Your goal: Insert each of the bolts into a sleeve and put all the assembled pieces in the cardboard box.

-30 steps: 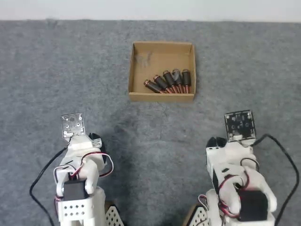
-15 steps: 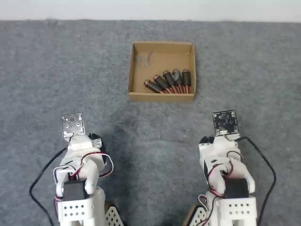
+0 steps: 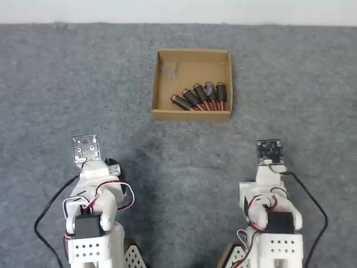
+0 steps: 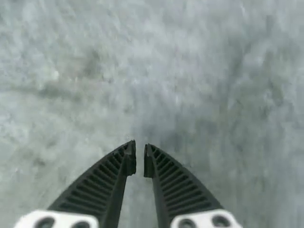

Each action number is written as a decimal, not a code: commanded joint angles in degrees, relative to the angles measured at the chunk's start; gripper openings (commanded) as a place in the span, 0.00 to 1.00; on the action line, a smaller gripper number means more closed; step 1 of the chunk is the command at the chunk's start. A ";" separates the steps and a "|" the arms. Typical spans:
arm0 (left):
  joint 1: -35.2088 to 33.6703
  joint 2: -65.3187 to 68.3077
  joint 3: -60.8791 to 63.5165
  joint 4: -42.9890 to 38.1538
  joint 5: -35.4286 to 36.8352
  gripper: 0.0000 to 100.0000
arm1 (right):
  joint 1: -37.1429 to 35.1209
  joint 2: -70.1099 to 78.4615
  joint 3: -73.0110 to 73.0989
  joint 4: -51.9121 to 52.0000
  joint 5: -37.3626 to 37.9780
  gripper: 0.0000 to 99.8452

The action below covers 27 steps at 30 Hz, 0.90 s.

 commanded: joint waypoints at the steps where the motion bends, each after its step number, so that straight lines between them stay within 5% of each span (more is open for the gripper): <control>1: 0.09 -0.79 -0.75 0.44 -0.35 0.02 | 0.57 -1.01 -7.12 7.34 -5.80 0.01; 13: 0.09 -0.79 -0.75 0.44 -0.35 0.02 | 0.48 -1.63 4.04 -1.89 -10.29 0.01; 27: 0.09 -0.79 -0.75 0.44 -0.35 0.02 | 0.31 -9.63 5.27 3.47 -10.02 0.01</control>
